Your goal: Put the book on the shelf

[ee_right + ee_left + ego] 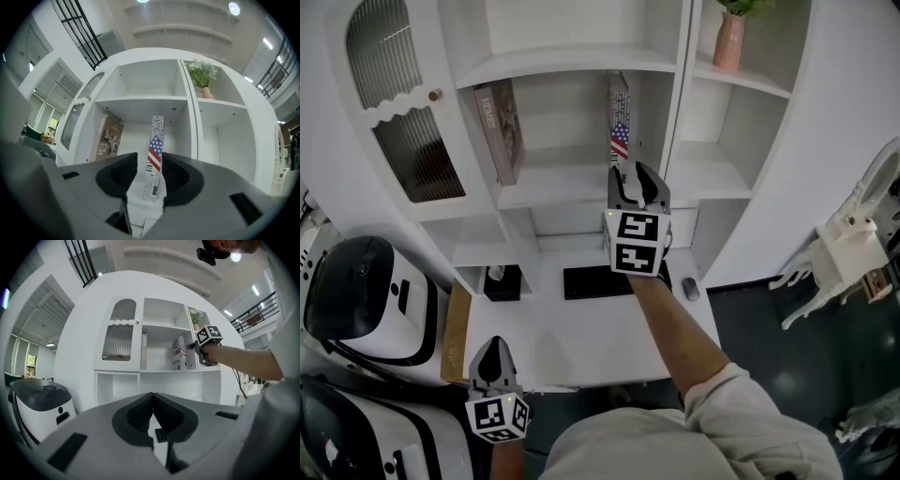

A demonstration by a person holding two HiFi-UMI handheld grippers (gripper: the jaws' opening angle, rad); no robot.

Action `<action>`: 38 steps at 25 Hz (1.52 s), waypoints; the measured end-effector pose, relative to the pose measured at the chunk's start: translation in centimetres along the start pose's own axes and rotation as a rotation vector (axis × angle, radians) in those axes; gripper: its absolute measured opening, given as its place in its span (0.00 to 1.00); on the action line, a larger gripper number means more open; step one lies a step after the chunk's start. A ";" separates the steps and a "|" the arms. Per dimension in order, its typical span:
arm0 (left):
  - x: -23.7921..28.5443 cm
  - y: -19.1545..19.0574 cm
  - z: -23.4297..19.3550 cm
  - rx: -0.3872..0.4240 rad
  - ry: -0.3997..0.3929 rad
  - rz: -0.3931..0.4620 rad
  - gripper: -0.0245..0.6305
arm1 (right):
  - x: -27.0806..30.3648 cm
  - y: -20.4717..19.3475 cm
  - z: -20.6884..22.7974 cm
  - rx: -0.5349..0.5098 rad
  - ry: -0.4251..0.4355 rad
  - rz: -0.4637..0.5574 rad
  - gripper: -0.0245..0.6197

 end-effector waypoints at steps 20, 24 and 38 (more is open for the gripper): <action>-0.9 -0.1 2.0 0.015 -0.028 -0.008 0.04 | -10.7 -1.7 0.6 -0.008 0.175 0.022 0.06; -1.1 -0.3 2.2 0.017 -0.029 -0.011 0.04 | -12.0 -2.4 0.7 -0.002 0.204 0.006 0.05; -1.4 -0.5 2.9 0.024 -0.031 -0.018 0.04 | -14.0 -3.6 0.5 0.004 0.258 -0.016 0.04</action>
Point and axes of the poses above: the fingertips, and each gripper's own axes: x forward along the fingers, z to its right, y out of its top, the point moved 3 cm from there along -x, backward along the fingers, and after that the axes turned 2 degrees about x, right-handed, at the moved point
